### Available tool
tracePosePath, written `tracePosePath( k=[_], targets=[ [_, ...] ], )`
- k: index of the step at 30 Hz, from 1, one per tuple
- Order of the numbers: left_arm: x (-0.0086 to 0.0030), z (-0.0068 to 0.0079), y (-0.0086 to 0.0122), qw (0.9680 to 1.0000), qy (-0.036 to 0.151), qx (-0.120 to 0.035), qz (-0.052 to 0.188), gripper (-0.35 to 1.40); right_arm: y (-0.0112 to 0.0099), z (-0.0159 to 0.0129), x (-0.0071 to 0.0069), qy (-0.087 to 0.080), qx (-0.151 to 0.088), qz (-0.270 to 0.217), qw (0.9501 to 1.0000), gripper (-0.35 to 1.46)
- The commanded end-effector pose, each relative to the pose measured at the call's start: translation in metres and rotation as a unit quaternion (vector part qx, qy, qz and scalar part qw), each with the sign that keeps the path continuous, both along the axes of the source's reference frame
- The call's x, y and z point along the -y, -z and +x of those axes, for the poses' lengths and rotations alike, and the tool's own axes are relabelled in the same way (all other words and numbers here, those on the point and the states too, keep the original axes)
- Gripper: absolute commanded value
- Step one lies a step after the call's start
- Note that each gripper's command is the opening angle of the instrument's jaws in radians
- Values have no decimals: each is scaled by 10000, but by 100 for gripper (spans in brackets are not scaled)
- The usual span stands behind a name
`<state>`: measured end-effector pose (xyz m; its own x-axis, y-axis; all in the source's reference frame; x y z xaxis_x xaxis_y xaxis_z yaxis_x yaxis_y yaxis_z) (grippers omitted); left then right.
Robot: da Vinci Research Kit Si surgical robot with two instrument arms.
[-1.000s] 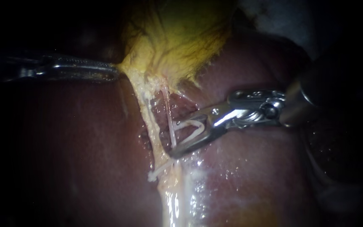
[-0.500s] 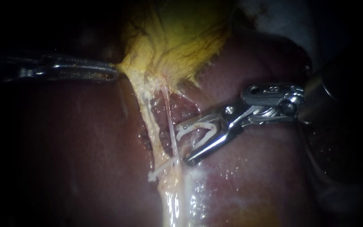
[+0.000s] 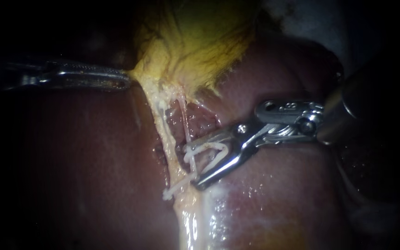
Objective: Clipping second clip left tube
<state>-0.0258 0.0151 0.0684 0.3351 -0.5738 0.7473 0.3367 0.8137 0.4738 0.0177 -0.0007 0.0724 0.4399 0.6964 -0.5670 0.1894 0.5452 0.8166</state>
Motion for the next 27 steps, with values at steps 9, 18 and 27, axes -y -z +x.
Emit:
tracePosePath(
  k=[9, 18, 27],
  targets=[
    [0, 0, 0, 10000, 4, -3, 0, -35, -37, 4, 9, -5, 111, 46, 9999, 58],
    [0, 0, 0, 10000, 3, -3, 0, -35, -64, 2, 8, -45, 151, 197, 9997, 58],
    [-1, -1, -1, 10000, 4, -3, -1, -35, -70, 18, 6, -92, 65, 376, 9992, 58]
  ],
)
